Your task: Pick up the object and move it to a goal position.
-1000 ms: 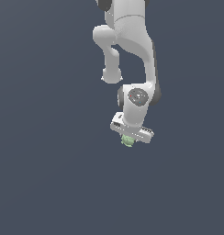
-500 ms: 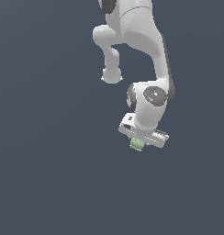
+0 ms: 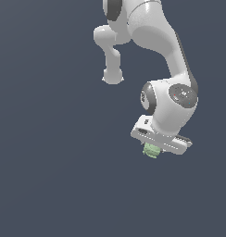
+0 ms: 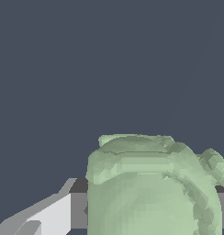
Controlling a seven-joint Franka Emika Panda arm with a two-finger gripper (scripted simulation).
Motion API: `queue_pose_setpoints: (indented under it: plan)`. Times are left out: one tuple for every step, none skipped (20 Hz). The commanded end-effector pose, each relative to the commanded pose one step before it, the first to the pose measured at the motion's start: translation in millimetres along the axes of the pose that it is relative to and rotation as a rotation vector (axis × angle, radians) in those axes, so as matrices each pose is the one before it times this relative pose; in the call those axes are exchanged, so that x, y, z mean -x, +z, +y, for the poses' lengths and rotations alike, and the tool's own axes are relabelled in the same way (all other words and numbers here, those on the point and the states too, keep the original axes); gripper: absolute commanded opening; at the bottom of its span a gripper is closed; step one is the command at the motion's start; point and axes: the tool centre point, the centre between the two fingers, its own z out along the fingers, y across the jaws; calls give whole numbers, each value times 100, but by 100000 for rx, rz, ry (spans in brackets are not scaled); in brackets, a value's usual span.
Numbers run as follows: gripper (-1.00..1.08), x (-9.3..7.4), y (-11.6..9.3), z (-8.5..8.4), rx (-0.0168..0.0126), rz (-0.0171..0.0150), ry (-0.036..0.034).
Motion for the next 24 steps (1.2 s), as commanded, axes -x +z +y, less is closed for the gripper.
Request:
queue_pose_setpoints:
  plan:
    - [-100,-456,-862,-1197,39,-22,49]
    - [-100,-171,-310,-446,0,0,0]
    - [-100,-167,-299,-432,0,0,0]
    - [-100,-163,-288,-418,0,0,0]
    - [-100,-159,-277,-403,0,0,0]
    - [-100,-150,-258,-376,0,0,0]
    - [-100,-138,-236,-345,0,0,0]
    - [-100,-128,-215,-316,0,0,0]
    - [-100,-118,-196,-289,0,0,0]
    - [-100,-109,-177,-263,0,0,0]
    - [-100,-101,-159,-238,0,0,0]
    - [-100,-93,-143,-216,0,0,0]
    - [-100,-85,-129,-195,0,0,0]
    - [-100,-77,-116,-176,0,0,0]
    - [-100,-69,-103,-157,0,0,0]
    - [-100,-61,-90,-138,0,0,0]
    - [-100,-54,-78,-121,0,0,0]
    - [-100,-48,-67,-104,0,0,0]
    - [-100,-41,-55,-87,0,0,0]
    - [-100,-35,-44,-71,0,0,0]
    - [-100,-29,-33,-56,0,0,0]
    - [-100,-24,-22,-41,0,0,0]
    - [-100,-18,-12,-26,0,0,0]
    - [-100,-12,-3,-12,0,0,0]
